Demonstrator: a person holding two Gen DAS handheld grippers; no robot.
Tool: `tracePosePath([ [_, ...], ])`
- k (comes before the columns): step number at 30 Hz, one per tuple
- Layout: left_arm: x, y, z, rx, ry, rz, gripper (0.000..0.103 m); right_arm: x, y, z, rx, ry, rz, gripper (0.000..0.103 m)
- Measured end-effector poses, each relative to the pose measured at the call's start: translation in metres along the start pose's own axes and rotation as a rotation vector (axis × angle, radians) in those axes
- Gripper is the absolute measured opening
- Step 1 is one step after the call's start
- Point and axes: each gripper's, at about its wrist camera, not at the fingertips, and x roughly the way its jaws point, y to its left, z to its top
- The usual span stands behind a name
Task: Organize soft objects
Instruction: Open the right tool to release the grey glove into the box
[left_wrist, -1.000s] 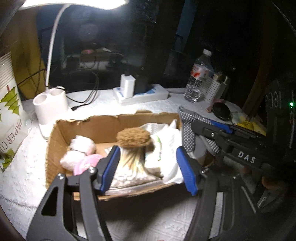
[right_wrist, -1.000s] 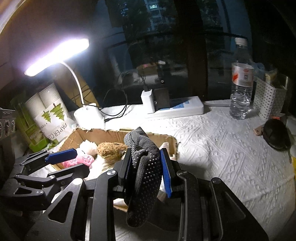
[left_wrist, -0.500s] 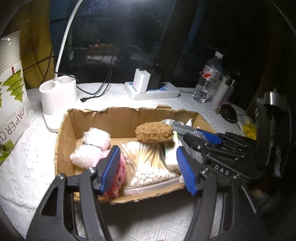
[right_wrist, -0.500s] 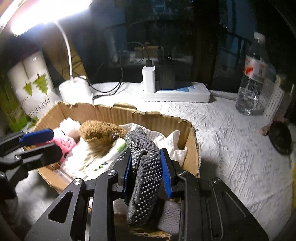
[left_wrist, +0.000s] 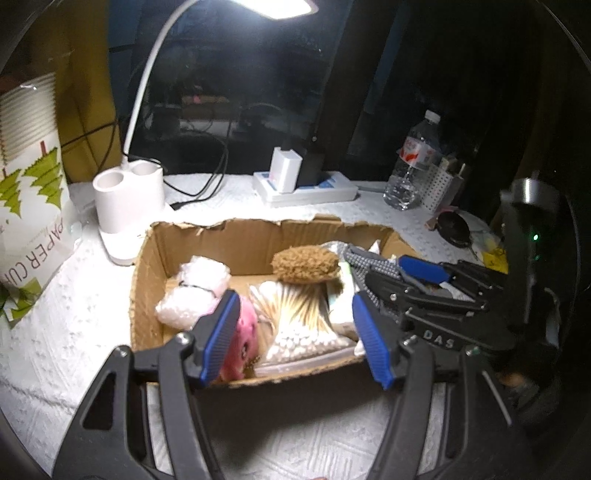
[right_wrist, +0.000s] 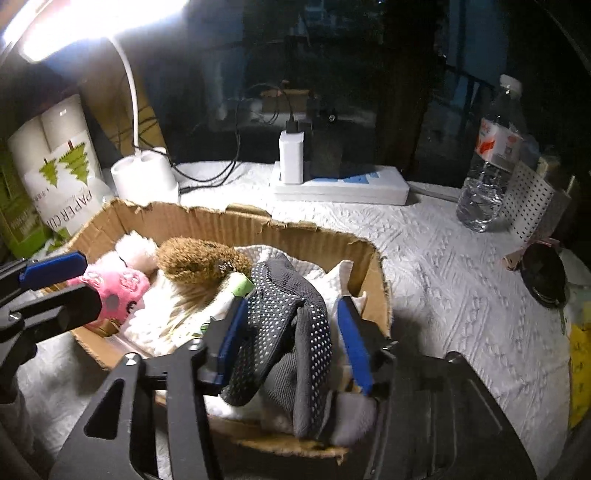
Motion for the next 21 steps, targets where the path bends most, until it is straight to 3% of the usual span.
tracePosePath([
  [8,-0.026,-0.010,-0.005,0.016,-0.038,0.012,0.066,-0.033,0.000,-0.003,0.016,-0.038,-0.002,0.058],
  [11,-0.037,-0.014,-0.007,0.016,-0.057,0.014,0.076,-0.044,0.003,-0.007,0.014,-0.046,0.001,0.058],
  [21,-0.074,-0.031,-0.016,0.043,-0.107,0.014,0.078,-0.084,0.010,-0.021,0.024,-0.093,-0.003,0.058],
])
